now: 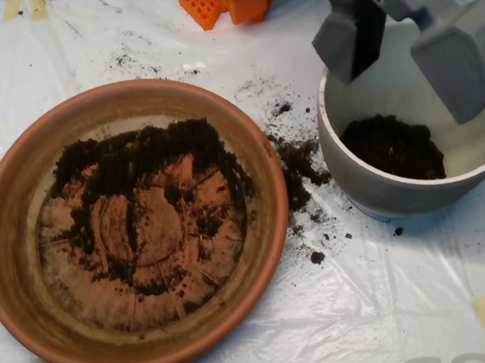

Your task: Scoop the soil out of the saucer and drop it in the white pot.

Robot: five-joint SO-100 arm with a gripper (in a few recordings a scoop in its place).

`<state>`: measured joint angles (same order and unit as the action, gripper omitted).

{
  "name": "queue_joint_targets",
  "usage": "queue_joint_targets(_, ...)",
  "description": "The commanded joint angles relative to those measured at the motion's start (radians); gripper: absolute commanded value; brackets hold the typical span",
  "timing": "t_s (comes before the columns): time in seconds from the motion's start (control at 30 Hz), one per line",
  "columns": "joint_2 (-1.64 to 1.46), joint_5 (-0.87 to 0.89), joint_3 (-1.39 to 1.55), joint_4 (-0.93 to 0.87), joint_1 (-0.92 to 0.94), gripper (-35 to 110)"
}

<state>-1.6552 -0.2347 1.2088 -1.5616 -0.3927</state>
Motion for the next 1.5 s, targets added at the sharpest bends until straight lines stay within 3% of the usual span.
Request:
queue_joint_targets(0.0, -0.13, 0.025, 0.002, 0.018, 0.014, 41)
queue_joint_targets(0.13, -0.308, 0.091, 0.137, 0.089, 0.064, 41)
queue_joint_targets(0.47, -0.888, 0.034, 0.887, 0.39, 0.156, 46)
queue_joint_targets(0.73, -1.325, 0.017, 1.322, 0.48, 0.207, 45)
queue_joint_targets(0.97, -1.671, 0.017, 1.565, 0.442, 0.236, 34)
queue_joint_targets(1.2, -1.692, 0.009, 1.654, 0.446, 0.233, 16)
queue_joint_targets(1.47, -1.692, 0.051, 1.746, 0.514, 0.187, 7)
